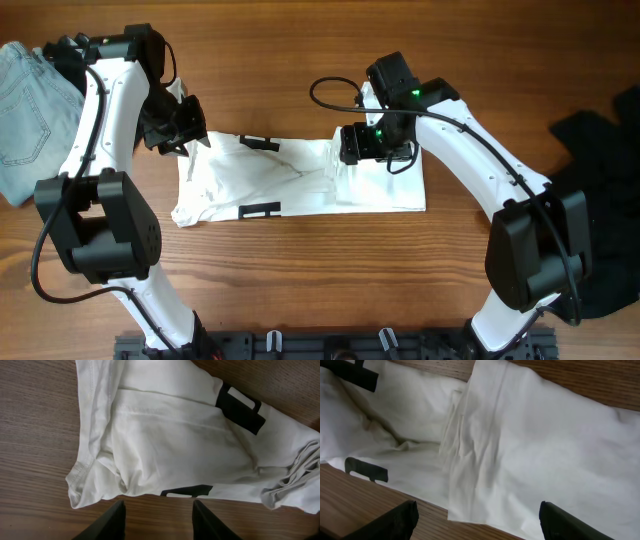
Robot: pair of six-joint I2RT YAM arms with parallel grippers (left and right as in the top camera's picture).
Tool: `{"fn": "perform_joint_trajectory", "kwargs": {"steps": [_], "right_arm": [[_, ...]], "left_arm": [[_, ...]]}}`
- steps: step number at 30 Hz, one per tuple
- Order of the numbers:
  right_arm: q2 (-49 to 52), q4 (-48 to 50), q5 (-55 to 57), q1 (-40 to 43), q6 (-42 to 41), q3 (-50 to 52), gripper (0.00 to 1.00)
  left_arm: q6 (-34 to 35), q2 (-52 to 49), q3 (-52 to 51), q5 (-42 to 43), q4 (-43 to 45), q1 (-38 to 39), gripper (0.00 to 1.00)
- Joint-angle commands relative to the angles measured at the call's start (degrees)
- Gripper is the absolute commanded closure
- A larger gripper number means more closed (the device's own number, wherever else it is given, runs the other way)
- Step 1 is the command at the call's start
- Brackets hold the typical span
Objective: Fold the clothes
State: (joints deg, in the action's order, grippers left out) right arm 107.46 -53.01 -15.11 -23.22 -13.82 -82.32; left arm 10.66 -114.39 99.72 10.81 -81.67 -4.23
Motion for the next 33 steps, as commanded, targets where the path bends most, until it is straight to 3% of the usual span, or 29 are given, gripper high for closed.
{"fn": "perform_joint_trajectory", "kwargs": {"steps": [1,4,7,10,17,20,22,24,25,29,33], "right_arm": [[0.9,0.3,7.3,-0.2,-0.2,-0.8,0.18],[0.9,-0.5,8.3,-0.1,0.3,-0.8,0.18],[0.6,-3.0,18.5,0.4,-5.1,-0.9,0.15],[-1.6,-4.8,19.2,3.1,-6.0,-1.0,0.14],[-2.8,-7.5,19.0,7.3,-4.2,-1.0,0.12],[-2.8,-7.9,18.9,7.3,-4.2,-1.0,0.12],[-2.8,-8.2,19.0,7.3,-4.2,-1.0,0.12],[-2.8,-8.4,19.0,7.3,-4.2,-1.0,0.12],[-2.8,-8.5,19.0,7.3,-4.2,-1.0,0.12],[-2.8,-9.0,19.9,8.6,-4.3,-1.0,0.13],[-2.8,-8.9,19.8,15.9,-3.0,-1.0,0.12]], "left_arm": [[0.3,1.2,-0.2,0.2,-0.3,0.0,0.57],[0.3,1.2,-0.3,-3.3,-0.9,0.0,0.56],[0.3,1.1,-1.7,-10.7,0.3,-0.2,0.40],[0.1,1.1,-7.6,-12.0,5.7,-0.4,0.25],[0.0,1.1,-20.0,-10.7,21.6,-2.0,0.19],[0.0,1.1,-25.0,-5.4,28.5,-2.0,0.31],[0.0,1.1,-27.6,-1.0,31.7,-2.0,0.48],[0.1,1.1,-28.5,0.3,32.3,-1.9,0.72],[0.1,1.1,-28.5,0.3,32.5,-1.9,0.96],[0.1,1.9,-24.4,-0.2,30.4,-4.2,0.96],[0.1,5.9,-12.5,-5.0,20.9,-9.4,0.96]]}}
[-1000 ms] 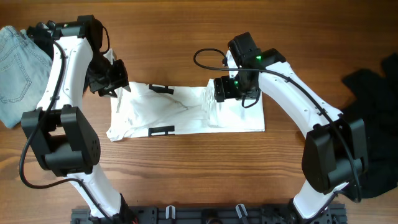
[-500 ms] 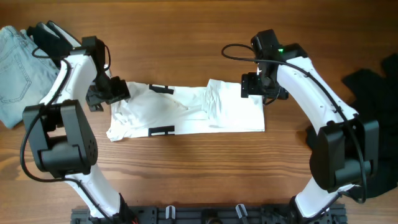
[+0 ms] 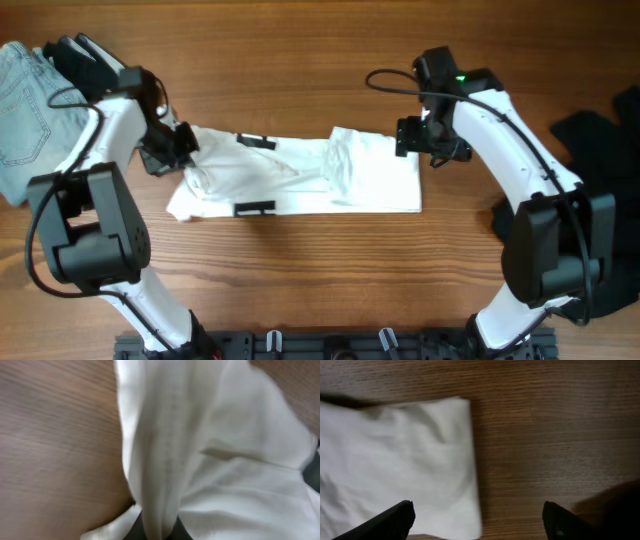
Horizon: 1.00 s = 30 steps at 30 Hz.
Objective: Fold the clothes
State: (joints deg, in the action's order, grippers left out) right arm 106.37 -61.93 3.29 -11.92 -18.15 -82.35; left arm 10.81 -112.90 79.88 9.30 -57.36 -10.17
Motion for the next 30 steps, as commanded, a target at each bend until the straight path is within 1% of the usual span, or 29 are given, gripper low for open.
{"fn": "perform_joint_trajectory", "kwargs": {"steps": [1,3,4,6,8,12,14,16,18,21,23,24,25,26,27,28,29,30], "right_arm": [[-1.7,-0.1,1.4,6.7,2.5,-1.0,0.12],[-1.7,-0.1,1.2,9.6,4.7,-1.0,0.12],[-1.7,-0.1,1.2,11.2,5.8,-0.9,0.12],[-1.7,-0.2,1.2,12.5,6.2,-0.9,0.12],[-1.7,-0.2,1.2,12.8,6.2,-0.9,0.12],[-1.7,-0.5,1.0,12.8,6.2,-0.9,0.11],[-1.7,-0.9,0.7,12.8,6.2,-0.9,0.12],[-1.7,-1.1,0.8,12.8,6.2,-0.9,0.12],[-1.7,-1.1,0.8,12.8,6.8,-0.9,0.11],[-1.7,-1.1,0.8,12.8,7.7,-0.9,0.12],[-1.7,-1.0,0.7,12.8,7.7,-0.9,0.11],[-1.7,-1.0,0.7,12.8,7.7,-0.9,0.11],[-1.7,-1.0,0.7,12.8,7.7,-0.9,0.11],[-1.7,-1.0,0.5,12.8,7.7,-0.9,0.08],[-1.7,-0.9,-0.4,12.8,8.0,-0.9,0.05],[-1.7,-0.4,-3.2,12.8,10.2,-0.9,0.04],[-1.7,0.4,-9.7,12.7,14.5,-0.9,0.04],[-1.7,0.8,-13.9,12.7,16.5,-0.9,0.05]], "left_arm": [[0.0,5.4,9.7,-4.8,-5.2,-4.3,0.96],[0.1,6.9,13.2,-5.0,-8.1,-5.1,0.96],[0.4,8.0,14.9,-3.0,-10.2,-4.6,0.96],[0.4,9.4,16.0,4.2,-12.5,-1.7,0.96],[1.0,10.5,16.1,9.5,-12.6,4.2,0.96],[7.6,9.6,16.1,8.8,-8.5,19.6,0.96],[11.1,7.5,16.0,4.1,-4.9,27.7,0.96],[13.7,4.9,16.0,3.0,-3.4,34.0,0.96],[14.1,2.9,16.0,3.0,-3.0,38.4,0.96],[14.1,1.0,16.0,2.8,-2.8,42.4,0.96],[15.1,0.6,16.0,2.8,-2.4,43.4,0.96],[16.8,0.5,16.0,2.8,-1.9,43.8,0.96],[16.7,0.5,16.0,3.1,-1.5,44.0,0.88],[16.7,0.7,16.2,4.9,-1.1,44.1,0.74],[15.5,1.1,17.1,7.3,-1.3,43.7,0.68],[12.6,2.1,19.0,7.9,-2.7,42.5,0.64],[11.7,4.0,21.9,6.1,-5.0,40.2,0.63],[11.6,5.8,24.1,4.3,-6.7,37.7,0.60]]}}
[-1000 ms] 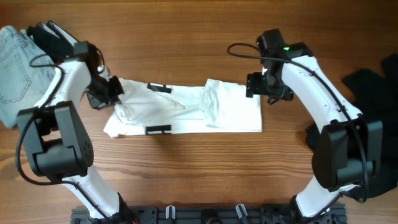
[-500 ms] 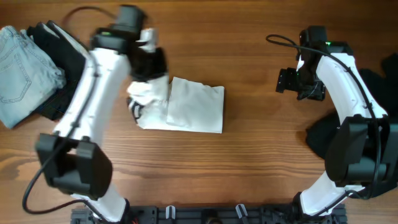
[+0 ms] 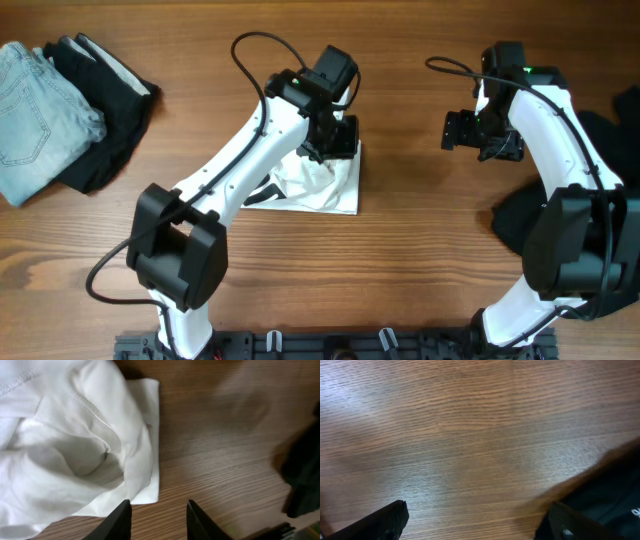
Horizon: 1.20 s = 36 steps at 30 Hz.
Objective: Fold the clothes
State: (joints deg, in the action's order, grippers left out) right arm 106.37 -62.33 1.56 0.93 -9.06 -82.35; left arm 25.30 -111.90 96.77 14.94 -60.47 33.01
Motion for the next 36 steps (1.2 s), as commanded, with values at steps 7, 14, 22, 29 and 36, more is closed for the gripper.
{"fn": "perform_joint_trajectory", "kwargs": {"steps": [7,14,22,29,36], "right_arm": [[-1.7,7.4,-33.0,-14.2,16.3,-0.9,0.11],[5.4,22.4,-20.2,-32.3,2.7,-0.9,0.10],[8.8,20.5,-13.5,-32.2,-4.0,-0.9,0.96],[5.2,-1.4,-3.0,-27.6,-15.1,0.6,0.80],[4.4,-9.9,-0.2,-26.0,-15.3,-0.8,0.50]], "left_arm": [[0.2,10.8,8.9,-8.8,-6.1,-33.4,0.52],[1.8,9.1,8.8,-1.1,-8.2,-49.6,0.45],[0.4,9.1,8.8,-1.1,-8.9,-49.4,0.45],[0.4,9.1,8.8,-1.0,-9.6,-49.4,0.45],[-0.4,9.1,8.8,-1.0,-11.4,-49.3,0.44]]}}
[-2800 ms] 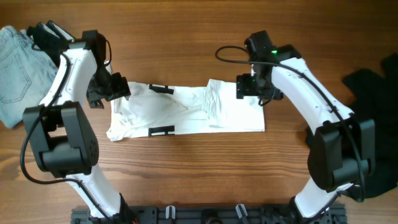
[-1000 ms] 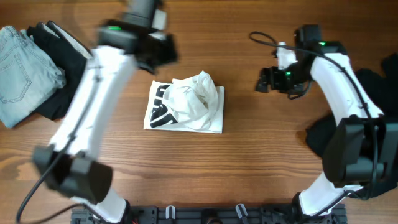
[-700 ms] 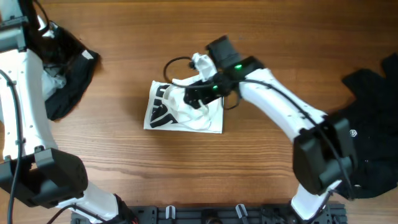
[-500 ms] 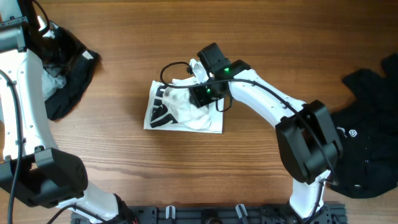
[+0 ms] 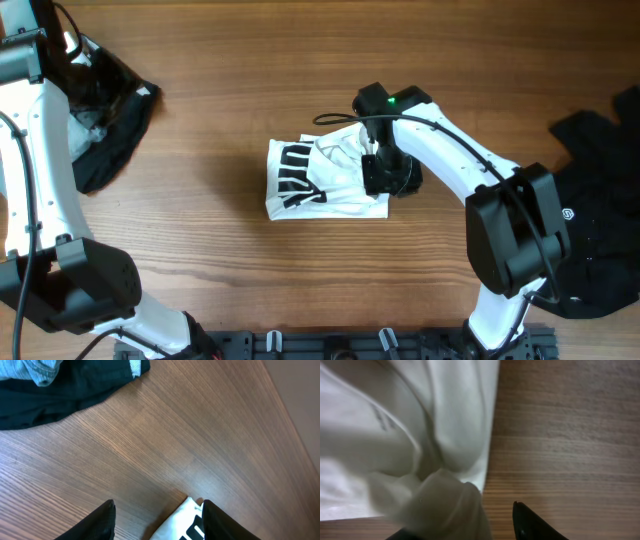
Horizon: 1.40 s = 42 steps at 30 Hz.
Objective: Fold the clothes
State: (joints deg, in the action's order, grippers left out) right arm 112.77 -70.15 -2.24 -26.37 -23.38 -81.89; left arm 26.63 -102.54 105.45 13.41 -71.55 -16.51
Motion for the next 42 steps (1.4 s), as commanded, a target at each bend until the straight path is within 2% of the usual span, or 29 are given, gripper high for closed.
{"fn": "perform_joint_trajectory", "kwargs": {"steps": [1,3,4,10,15,21,22,23,25,27,29,30,31,33,36,37,38,40,42], "right_arm": [[-3.1,-2.6,4.0,1.8,-0.9,-2.8,0.50],[-5.5,-0.9,3.3,2.3,0.7,-5.5,0.42],[-6.5,2.3,-1.2,2.2,7.1,-6.3,0.41],[-6.1,13.7,-16.8,1.2,20.8,-3.5,0.39],[-3.8,21.1,-16.7,-2.3,23.0,0.2,0.39],[0.5,24.6,-16.7,-2.8,22.8,0.9,0.43],[1.0,24.5,-16.7,-2.8,22.7,0.9,0.46],[1.2,24.2,-16.7,-2.8,22.7,0.9,0.58],[1.4,22.7,-16.7,-2.8,22.6,0.9,0.96],[0.8,17.8,-13.3,-2.4,15.4,0.4,0.96],[-1.4,7.2,-2.5,-0.7,-4.3,-0.2,0.96],[-1.8,4.5,0.8,-0.5,-8.0,-0.2,0.96],[-1.7,2.1,4.4,-0.4,-9.6,0.1,0.95],[-1.7,1.8,4.3,-0.4,-9.6,1.0,0.93],[-1.6,3.1,4.5,-0.4,-9.7,1.8,0.84],[-1.7,3.4,5.6,-0.4,-9.8,1.7,0.75],[-1.7,3.6,8.3,0.1,-10.7,1.6,0.72],[-1.9,2.0,13.0,2.8,-14.2,-0.4,0.73],[-4.3,0.1,12.3,6.4,-14.0,-4.1,0.72]], "left_arm": [[-2.4,-0.2,0.1,0.3,-0.3,0.4,0.44],[-2.4,-0.4,-0.1,0.0,-0.2,1.1,0.44],[-2.4,-0.4,-0.4,0.0,-0.1,1.5,0.43],[-2.4,-1.2,-0.6,0.0,-0.1,3.0,0.43],[-2.5,-1.3,-0.6,0.0,-0.1,3.0,0.42],[-3.7,-1.3,-0.6,-0.7,-0.1,3.0,0.42],[-3.7,-1.3,-0.6,-0.7,-0.1,3.0,0.42],[-3.7,-1.3,-0.6,-0.6,-0.1,3.0,0.42],[-3.7,-1.3,-0.6,-0.6,-0.1,3.0,0.42],[-3.7,-1.3,-0.6,-0.7,-0.4,3.0,0.42],[-3.7,-1.3,-0.6,-0.6,-0.7,3.0,0.42],[-3.7,-1.3,-0.6,-0.6,-0.8,3.1,0.42],[-3.7,-1.3,-0.6,-0.6,-0.8,3.4,0.42],[-3.7,-1.3,-0.6,-0.6,-0.8,3.8,0.42],[-3.9,-1.3,-0.6,-0.8,-1.2,5.4,0.41],[-4.0,-1.4,-0.6,-1.0,-1.2,6.1,0.40],[-5.0,-1.4,-0.6,-1.0,-1.2,7.4,0.39],[-9.2,-1.8,-0.6,-1.1,-0.9,10.6,0.37],[-15.9,-3.3,-0.8,-1.0,0.2,14.9,0.36]]}}
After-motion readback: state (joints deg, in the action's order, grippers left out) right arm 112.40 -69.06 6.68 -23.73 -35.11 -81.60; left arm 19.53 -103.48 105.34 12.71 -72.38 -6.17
